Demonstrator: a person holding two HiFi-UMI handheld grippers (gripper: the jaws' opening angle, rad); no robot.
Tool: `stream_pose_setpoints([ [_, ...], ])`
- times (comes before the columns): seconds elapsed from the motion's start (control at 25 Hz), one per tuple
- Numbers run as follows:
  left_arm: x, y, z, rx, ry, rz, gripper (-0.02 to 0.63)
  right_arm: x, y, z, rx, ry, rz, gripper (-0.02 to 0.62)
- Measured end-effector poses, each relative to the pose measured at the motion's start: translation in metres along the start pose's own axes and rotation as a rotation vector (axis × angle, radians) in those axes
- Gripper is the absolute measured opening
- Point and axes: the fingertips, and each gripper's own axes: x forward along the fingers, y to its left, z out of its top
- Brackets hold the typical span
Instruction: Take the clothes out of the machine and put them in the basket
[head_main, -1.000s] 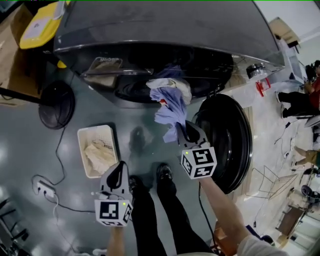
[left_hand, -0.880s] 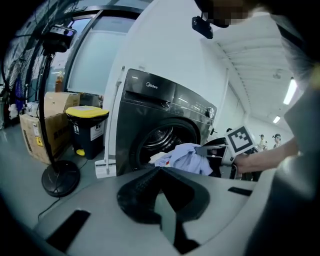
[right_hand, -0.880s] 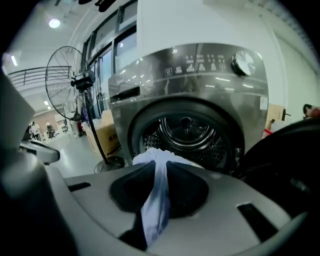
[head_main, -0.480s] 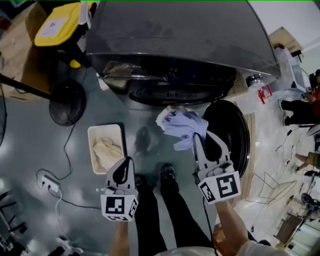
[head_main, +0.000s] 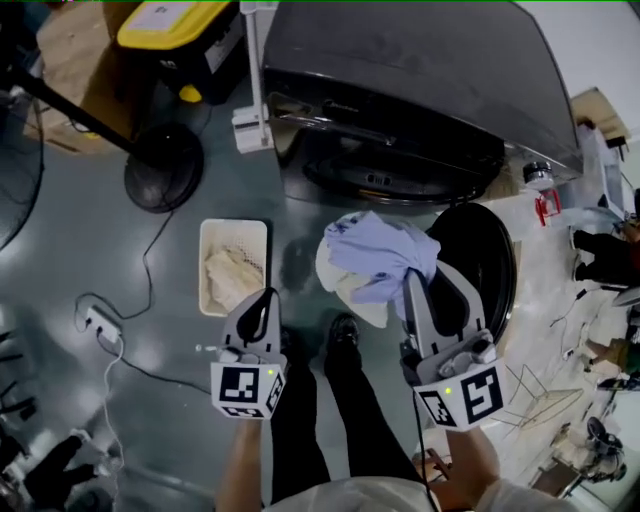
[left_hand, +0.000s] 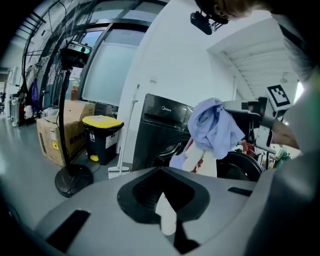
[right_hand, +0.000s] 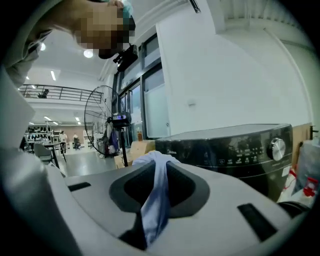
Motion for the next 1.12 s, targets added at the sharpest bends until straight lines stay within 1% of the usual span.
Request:
stream_pose_setpoints([
  [0.16, -0.022, 0.019, 0.000, -0.025, -0.014, 0.049, 0.018, 0.010, 0.041, 0.025, -0.010, -0.045, 0.101, 0.083],
  [0.24, -0.032, 0.028, 0.001, -0.036, -0.026, 0.075, 0.019, 0.018, 0.060, 0.028, -0.017, -0.050, 0.146, 0.083],
  [0.44, -0.061, 0.050, 0.005, -0.043, -0.055, 0.138, 0.020, 0.039, 0.098, 0.029, -0.011, -0.048, 0.228, 0.083],
  [0.56, -0.079, 0.067, 0.002, -0.066, -0.067, 0.186, 0.018, 0.061, 0.123, 0.028, 0.004, -0.054, 0.277, 0.083],
  [0.88, -0.129, 0.115, -0.028, -0.131, -0.087, 0.307, 0.019, 0.112, 0.196, 0.024, 0.034, -0.075, 0.389, 0.083],
  [1.12, -0.160, 0.147, -0.045, -0.184, -0.111, 0.388, 0.018, 0.130, 0.253, 0.006, 0.028, -0.038, 0.487, 0.083],
])
